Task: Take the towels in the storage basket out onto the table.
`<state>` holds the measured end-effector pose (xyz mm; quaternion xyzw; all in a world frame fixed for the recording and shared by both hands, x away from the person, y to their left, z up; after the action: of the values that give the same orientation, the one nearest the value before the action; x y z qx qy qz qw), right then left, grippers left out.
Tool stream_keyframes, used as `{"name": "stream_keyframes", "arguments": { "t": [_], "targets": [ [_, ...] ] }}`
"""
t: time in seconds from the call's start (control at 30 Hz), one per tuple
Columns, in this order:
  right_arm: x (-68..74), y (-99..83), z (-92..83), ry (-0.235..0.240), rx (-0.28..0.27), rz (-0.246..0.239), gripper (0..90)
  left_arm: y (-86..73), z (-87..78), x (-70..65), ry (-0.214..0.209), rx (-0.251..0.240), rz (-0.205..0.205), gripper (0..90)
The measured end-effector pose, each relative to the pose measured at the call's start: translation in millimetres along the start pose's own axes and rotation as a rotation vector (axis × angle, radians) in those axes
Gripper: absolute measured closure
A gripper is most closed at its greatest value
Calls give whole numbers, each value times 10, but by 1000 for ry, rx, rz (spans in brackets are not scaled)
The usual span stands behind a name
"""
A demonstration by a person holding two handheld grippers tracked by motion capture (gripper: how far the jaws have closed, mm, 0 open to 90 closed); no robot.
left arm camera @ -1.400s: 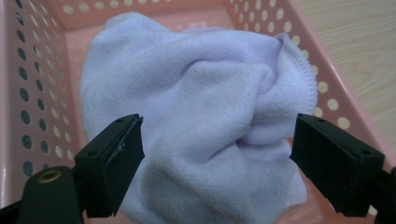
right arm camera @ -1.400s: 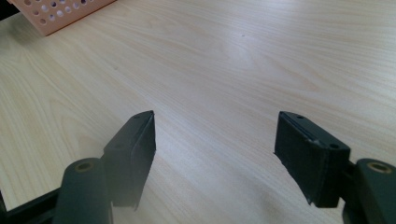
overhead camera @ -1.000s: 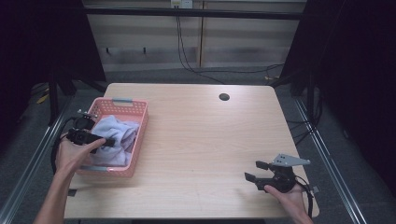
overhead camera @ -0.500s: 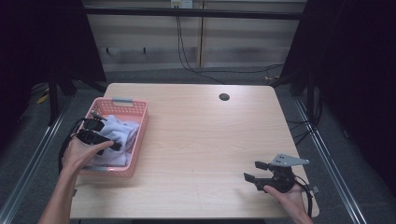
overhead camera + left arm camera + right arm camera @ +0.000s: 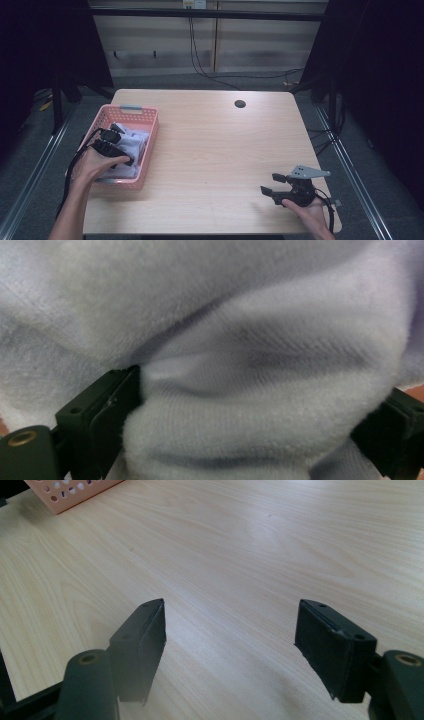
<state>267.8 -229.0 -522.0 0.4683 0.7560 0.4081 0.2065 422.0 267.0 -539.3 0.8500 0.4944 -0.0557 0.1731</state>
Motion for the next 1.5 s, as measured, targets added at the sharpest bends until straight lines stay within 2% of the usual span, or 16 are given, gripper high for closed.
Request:
{"name": "stream_keyframes", "arguments": {
  "t": [0.07,0.17,0.27,0.43,0.53,0.6,0.63,0.73,0.83,0.87,1.0,1.1,1.2,1.27,1.5],
  "targets": [
    [8,1,-2,5,0,-3,284,5,10,1,-1,14,-13,85],
    [18,-1,-11,7,0,-6,285,5,18,-1,14,26,-4,115],
    [18,-4,-4,9,3,-5,285,16,16,3,50,48,-24,180],
    [45,-2,0,16,4,-14,285,53,13,-8,66,96,-46,257],
    [49,-3,-5,19,2,-17,285,64,-2,-6,70,114,-46,341],
    [44,-1,-5,19,0,-18,285,70,-15,-2,66,127,-26,382],
    [42,-1,-3,18,0,-17,285,69,-16,-7,70,119,-36,419],
    [44,-4,-2,19,3,-17,286,59,-37,-13,69,113,-7,527],
    [44,-7,0,17,7,-16,286,49,-42,-21,73,91,-7,580],
    [40,-4,4,15,5,-17,286,48,-47,-20,78,89,9,589],
    [37,-3,5,14,7,-13,286,39,-54,-29,86,69,10,607],
    [27,1,18,10,10,-5,286,40,-78,-19,68,58,11,639],
    [28,3,18,9,10,-5,286,34,-124,-2,35,11,-9,655],
    [26,3,18,8,9,-6,286,23,-153,8,28,1,4,659],
    [28,1,17,8,11,-3,286,9,-261,17,3,-50,-6,667]
  ]
}}
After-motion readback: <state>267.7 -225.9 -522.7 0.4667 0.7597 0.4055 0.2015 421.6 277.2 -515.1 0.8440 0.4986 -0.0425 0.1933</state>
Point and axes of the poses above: each handheld gripper's, and its own axes: z roughly forward along the jaws, y roughly out of its top, x roughly to its left, the point moved 8 cm from there along z, roughly forward along the jaws, and after that the axes turned 12 degrees about -y, right-handed, at the moved point
